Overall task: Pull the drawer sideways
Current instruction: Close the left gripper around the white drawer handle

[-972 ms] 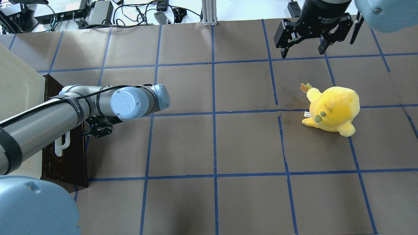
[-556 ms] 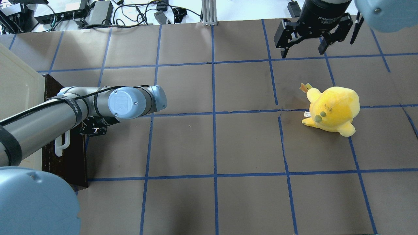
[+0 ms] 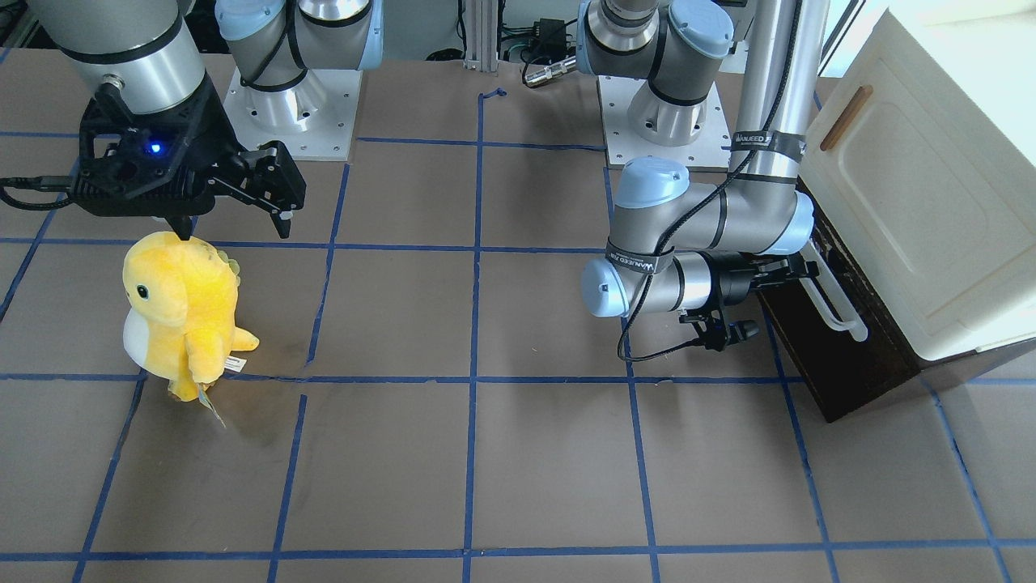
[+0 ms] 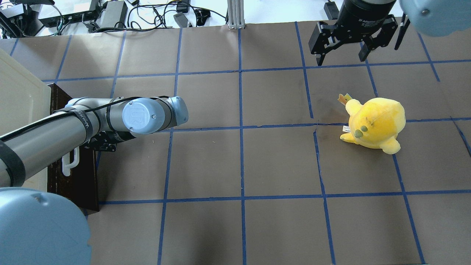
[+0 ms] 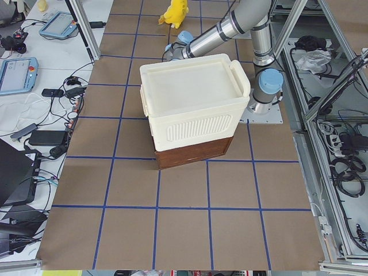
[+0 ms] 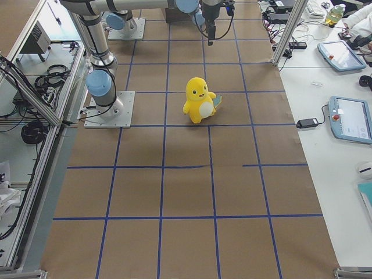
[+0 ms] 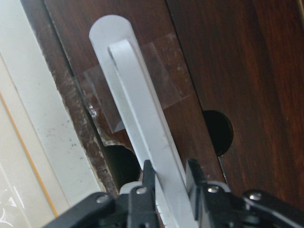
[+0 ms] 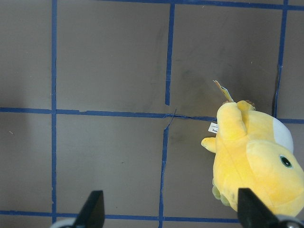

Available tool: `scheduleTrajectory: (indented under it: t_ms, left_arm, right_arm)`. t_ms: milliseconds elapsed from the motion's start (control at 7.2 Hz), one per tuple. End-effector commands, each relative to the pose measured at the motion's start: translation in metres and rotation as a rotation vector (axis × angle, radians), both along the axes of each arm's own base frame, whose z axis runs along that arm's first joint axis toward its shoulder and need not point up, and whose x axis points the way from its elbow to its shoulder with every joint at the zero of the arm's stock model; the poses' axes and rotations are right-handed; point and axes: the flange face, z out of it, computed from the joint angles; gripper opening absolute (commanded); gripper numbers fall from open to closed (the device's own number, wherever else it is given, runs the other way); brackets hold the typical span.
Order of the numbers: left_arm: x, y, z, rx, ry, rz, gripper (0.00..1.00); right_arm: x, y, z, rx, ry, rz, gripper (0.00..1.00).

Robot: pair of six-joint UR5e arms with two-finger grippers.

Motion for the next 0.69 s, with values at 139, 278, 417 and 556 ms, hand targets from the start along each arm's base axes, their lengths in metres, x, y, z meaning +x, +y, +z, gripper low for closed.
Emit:
scheduleTrajectory:
  t_ms: [139,278,417,556]
  left_arm:
    - [-0.014,0.001,0.001,-0.008,0.001,-0.024,0.11]
    - [-0.015,0.001,0.0,-0.007,0.002,-0.026,0.11]
    - [-0.019,0.002,-0.001,-0.008,0.005,-0.028,0.11]
    - [-0.023,0.003,-0.002,-0.011,0.005,-0.037,0.11]
  right_arm:
    - [0.0,0.0,0.0,0.0,0.0,0.0,1.0]
    - [0.0,0.0,0.0,0.0,0.0,0.0,1.0]
    - [0.0,0.0,0.0,0.0,0.0,0.0,1.0]
    - [0.0,0.0,0.0,0.0,0.002,0.0,1.0]
